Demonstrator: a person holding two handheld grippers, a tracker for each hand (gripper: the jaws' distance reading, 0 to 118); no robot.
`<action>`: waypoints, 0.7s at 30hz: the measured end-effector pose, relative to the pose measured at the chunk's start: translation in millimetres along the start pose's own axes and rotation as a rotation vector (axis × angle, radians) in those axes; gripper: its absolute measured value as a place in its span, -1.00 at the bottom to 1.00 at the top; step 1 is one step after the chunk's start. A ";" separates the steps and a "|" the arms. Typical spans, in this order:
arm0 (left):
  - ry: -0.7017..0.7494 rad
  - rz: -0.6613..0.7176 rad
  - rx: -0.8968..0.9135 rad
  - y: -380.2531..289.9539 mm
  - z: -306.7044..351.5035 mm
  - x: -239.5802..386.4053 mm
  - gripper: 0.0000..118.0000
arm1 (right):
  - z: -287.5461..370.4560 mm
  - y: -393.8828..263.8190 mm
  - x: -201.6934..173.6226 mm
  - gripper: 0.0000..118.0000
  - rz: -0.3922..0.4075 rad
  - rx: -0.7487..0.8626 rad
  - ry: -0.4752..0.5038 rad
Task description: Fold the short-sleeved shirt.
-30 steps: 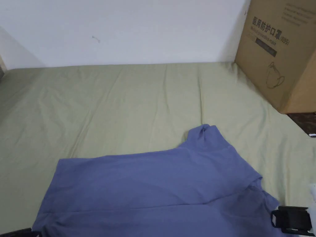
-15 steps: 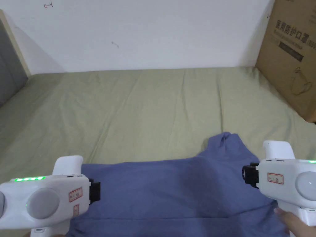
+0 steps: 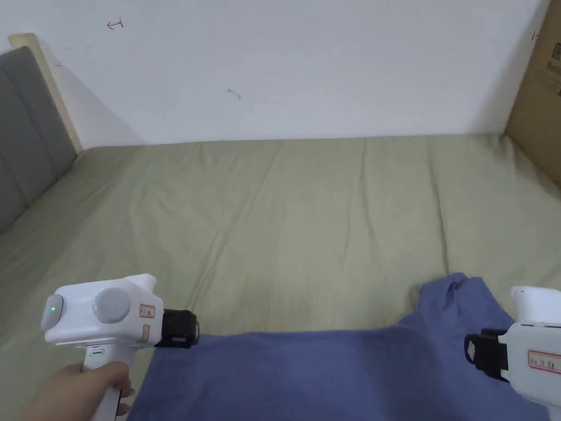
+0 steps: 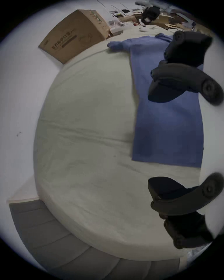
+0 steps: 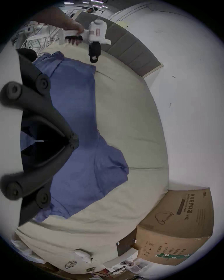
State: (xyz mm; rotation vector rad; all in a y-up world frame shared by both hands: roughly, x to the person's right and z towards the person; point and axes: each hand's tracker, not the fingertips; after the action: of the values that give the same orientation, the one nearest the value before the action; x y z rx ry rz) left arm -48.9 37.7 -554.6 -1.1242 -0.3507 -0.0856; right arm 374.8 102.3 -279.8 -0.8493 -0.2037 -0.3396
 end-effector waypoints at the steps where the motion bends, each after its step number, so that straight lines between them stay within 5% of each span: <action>1: 0.021 -0.031 -0.023 -0.3 -9.2 0.2 0.77 | -2.5 -1.9 0.9 -1.00 0.003 -0.011 -0.001; 9: 0.049 -0.160 -0.047 -17.2 -41.1 11.7 0.59 | -18.7 -10.0 34.5 -1.00 -0.036 -0.074 -0.039; 11: 0.014 -0.156 -0.017 -19.2 -30.9 9.5 0.21 | -21.1 -6.8 46.0 -1.00 -0.051 -0.080 -0.038; 14: -0.014 -0.182 0.014 -21.7 -14.5 12.7 -0.95 | -24.9 5.4 64.6 -1.00 -0.071 -0.078 -0.043; 21: -0.058 -0.198 0.022 -27.0 25.1 12.4 -0.95 | -58.1 66.3 111.5 -1.00 -0.114 -0.052 -0.062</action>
State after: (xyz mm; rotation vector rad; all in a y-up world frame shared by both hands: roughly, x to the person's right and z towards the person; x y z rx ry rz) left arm -49.6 49.7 -517.6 -1.0695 -0.5130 -0.2240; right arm 505.3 74.9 -329.2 -0.9028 -0.3029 -0.4264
